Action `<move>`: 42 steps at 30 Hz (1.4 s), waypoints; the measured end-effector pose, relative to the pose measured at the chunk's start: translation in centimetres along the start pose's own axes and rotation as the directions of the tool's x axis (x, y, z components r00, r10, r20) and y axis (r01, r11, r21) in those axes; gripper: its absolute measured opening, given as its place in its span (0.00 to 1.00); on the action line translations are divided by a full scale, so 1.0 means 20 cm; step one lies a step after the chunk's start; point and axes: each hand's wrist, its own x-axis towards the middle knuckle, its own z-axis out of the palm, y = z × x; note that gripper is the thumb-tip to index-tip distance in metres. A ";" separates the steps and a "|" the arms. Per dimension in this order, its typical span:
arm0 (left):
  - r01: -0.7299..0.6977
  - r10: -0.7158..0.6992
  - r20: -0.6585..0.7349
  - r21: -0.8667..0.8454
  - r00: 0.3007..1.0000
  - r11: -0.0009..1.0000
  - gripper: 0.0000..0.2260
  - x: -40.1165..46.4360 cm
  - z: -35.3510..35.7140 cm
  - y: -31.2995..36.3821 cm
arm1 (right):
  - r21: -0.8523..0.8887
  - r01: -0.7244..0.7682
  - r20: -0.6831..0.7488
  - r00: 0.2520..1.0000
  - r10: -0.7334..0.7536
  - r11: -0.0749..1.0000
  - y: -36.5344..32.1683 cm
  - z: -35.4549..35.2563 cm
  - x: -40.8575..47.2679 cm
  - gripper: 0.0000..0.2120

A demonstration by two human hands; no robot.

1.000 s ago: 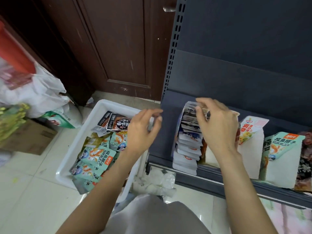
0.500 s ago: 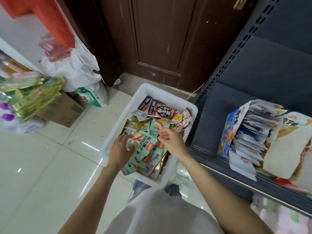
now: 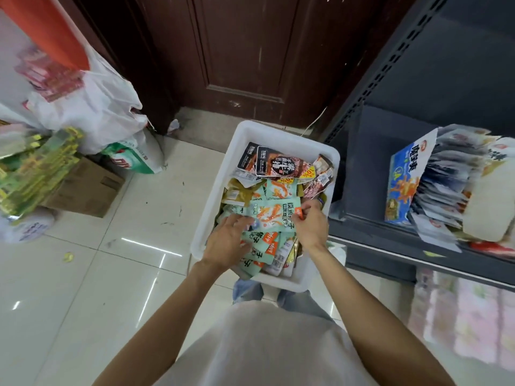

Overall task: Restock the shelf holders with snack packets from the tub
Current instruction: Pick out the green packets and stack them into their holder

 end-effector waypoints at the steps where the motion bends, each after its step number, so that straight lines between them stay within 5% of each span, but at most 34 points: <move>1: -0.036 0.037 -0.040 0.010 0.999 0.999 0.22 0.01 -0.01 -0.01 | 0.045 0.010 -0.062 0.998 -0.007 0.999 0.01 -0.03 -0.01 0.09; 4: -0.185 0.187 -0.087 0.031 0.979 0.982 0.24 0.05 -0.04 -0.06 | 0.174 0.063 -0.199 0.980 -0.028 0.983 0.04 -0.14 -0.04 0.07; 8: -0.287 0.242 0.213 0.216 0.947 0.933 0.33 0.14 -0.04 -0.09 | 0.340 0.090 -0.146 0.988 -0.042 0.936 0.07 -0.20 -0.09 0.07; 10: -0.301 0.242 0.255 0.224 0.936 0.927 0.35 0.18 -0.04 -0.09 | 0.417 0.082 -0.113 0.993 -0.038 0.905 0.09 -0.21 -0.10 0.07; 14: -0.221 0.210 0.110 0.095 0.971 0.971 0.31 0.23 -0.03 -0.06 | 0.549 0.026 -0.065 0.998 0.011 0.835 0.13 -0.23 -0.11 0.14; 17: -0.177 0.183 -0.001 0.261 0.983 0.949 0.29 0.27 0.00 -0.03 | 0.567 -0.002 -0.060 0.997 0.044 0.823 0.15 -0.23 -0.12 0.20; 24: -0.110 0.143 -0.069 0.353 0.987 0.929 0.21 0.33 0.02 0.03 | 0.657 -0.046 -0.033 0.995 0.089 0.753 0.16 -0.23 -0.10 0.09; 30: -0.147 0.176 -0.268 0.124 0.947 0.981 0.06 0.28 -0.09 0.05 | 0.631 -0.020 -0.058 0.996 0.073 0.776 0.15 -0.23 -0.09 0.05; 34: -0.096 0.029 -0.356 -0.172 0.934 0.981 0.07 0.18 -0.18 0.07 | 0.610 -0.016 -0.086 0.993 0.086 0.792 0.12 -0.23 -0.08 0.02; 42: 0.039 -0.224 -0.217 -0.629 0.950 0.776 0.06 0.11 -0.30 0.11 | 0.648 -0.031 -0.026 0.998 0.064 0.761 0.04 -0.28 -0.08 0.03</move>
